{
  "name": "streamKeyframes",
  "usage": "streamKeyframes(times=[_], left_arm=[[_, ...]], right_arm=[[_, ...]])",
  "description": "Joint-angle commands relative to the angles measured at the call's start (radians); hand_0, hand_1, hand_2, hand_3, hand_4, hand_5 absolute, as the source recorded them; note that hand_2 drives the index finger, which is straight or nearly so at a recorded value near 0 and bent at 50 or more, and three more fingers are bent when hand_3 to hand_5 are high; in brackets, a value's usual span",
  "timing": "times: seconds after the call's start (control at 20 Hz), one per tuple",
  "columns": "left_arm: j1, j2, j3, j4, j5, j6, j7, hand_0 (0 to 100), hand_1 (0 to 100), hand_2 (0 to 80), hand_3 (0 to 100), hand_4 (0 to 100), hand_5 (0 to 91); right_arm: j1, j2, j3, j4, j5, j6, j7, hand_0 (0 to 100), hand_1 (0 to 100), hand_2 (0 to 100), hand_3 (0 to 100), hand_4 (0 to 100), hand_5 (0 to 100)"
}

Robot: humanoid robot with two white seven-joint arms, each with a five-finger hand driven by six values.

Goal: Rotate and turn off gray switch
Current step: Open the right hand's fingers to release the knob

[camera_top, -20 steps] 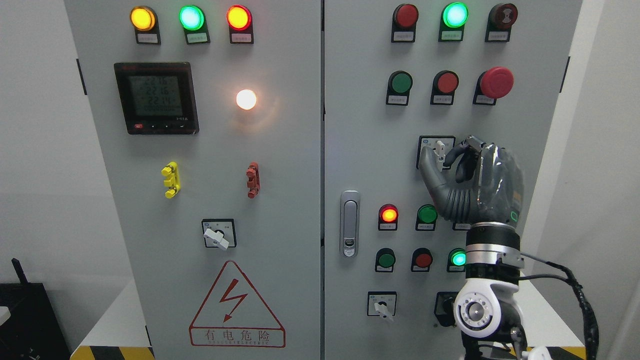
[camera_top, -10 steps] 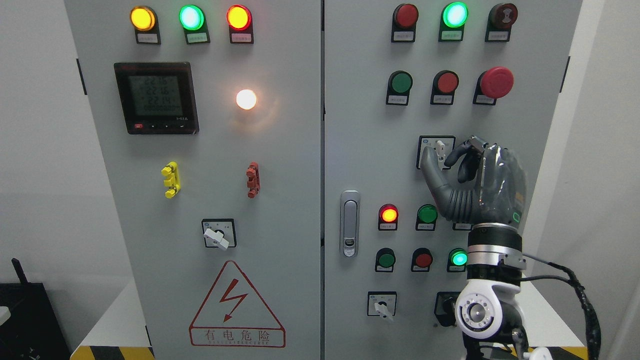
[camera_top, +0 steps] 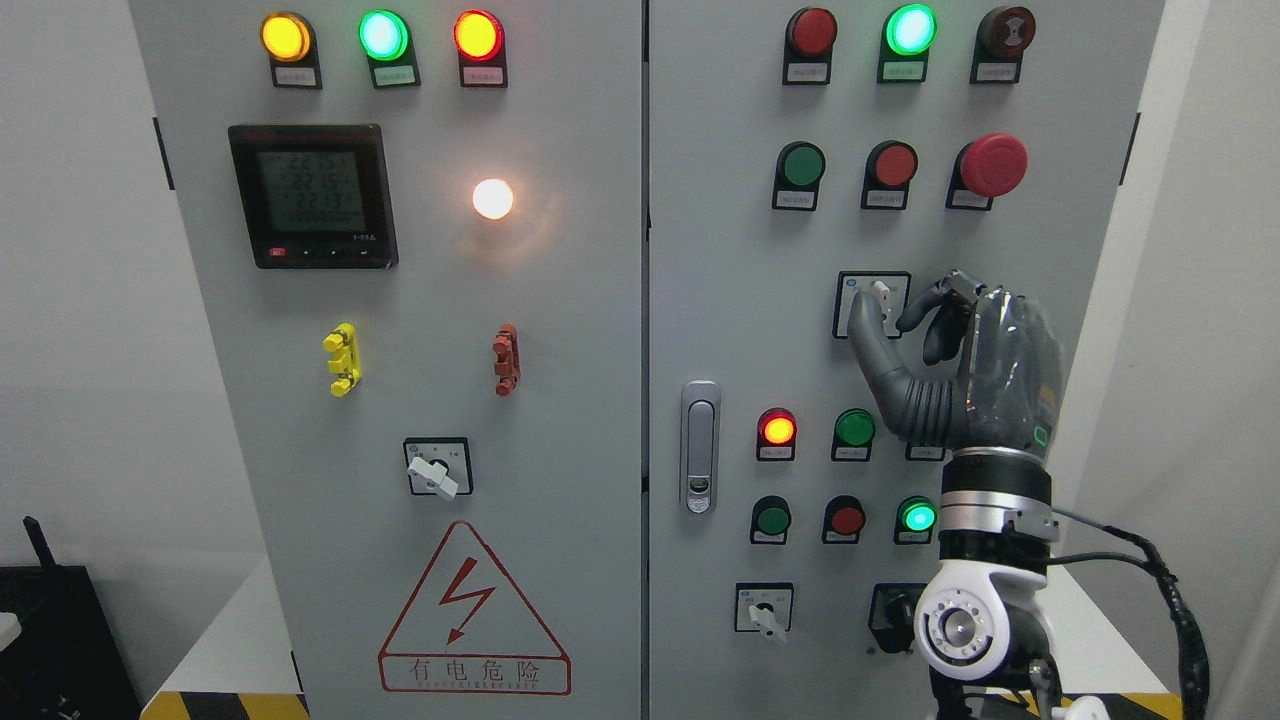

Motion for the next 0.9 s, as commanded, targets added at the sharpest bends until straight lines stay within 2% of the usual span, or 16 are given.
streamKeyframes(times=[0.0, 0.2, 0.4, 0.7, 0.85], left_arm=[[-0.009, 0.0, 0.008, -0.026, 0.02, -0.001, 0.0, 12, 39, 0.0, 0, 0, 0.0], [-0.009, 0.0, 0.008, -0.026, 0.018, -0.001, 0.0, 12, 39, 0.0, 0, 0, 0.0], [-0.009, 0.0, 0.008, -0.026, 0.02, -0.002, 0.0, 12, 39, 0.0, 0, 0, 0.0], [-0.009, 0.0, 0.008, -0.026, 0.018, -0.002, 0.0, 12, 39, 0.0, 0, 0, 0.0], [-0.009, 0.0, 0.008, -0.026, 0.02, -0.001, 0.0, 12, 39, 0.0, 0, 0, 0.0]], right_arm=[[0.015, -0.017, -0.006, -0.028, 0.0, -0.006, -0.003, 28, 39, 70, 100, 96, 100], [0.028, -0.017, -0.008, -0.056, -0.002, -0.012, -0.004, 28, 39, 70, 100, 97, 100], [0.068, -0.017, -0.008, -0.105, -0.002, -0.058, -0.015, 28, 38, 70, 100, 97, 100], [0.125, -0.014, 0.011, -0.189, -0.002, -0.104, -0.018, 27, 32, 70, 100, 97, 100], [0.156, -0.017, 0.015, -0.217, -0.002, -0.155, -0.052, 26, 28, 68, 100, 97, 100]])
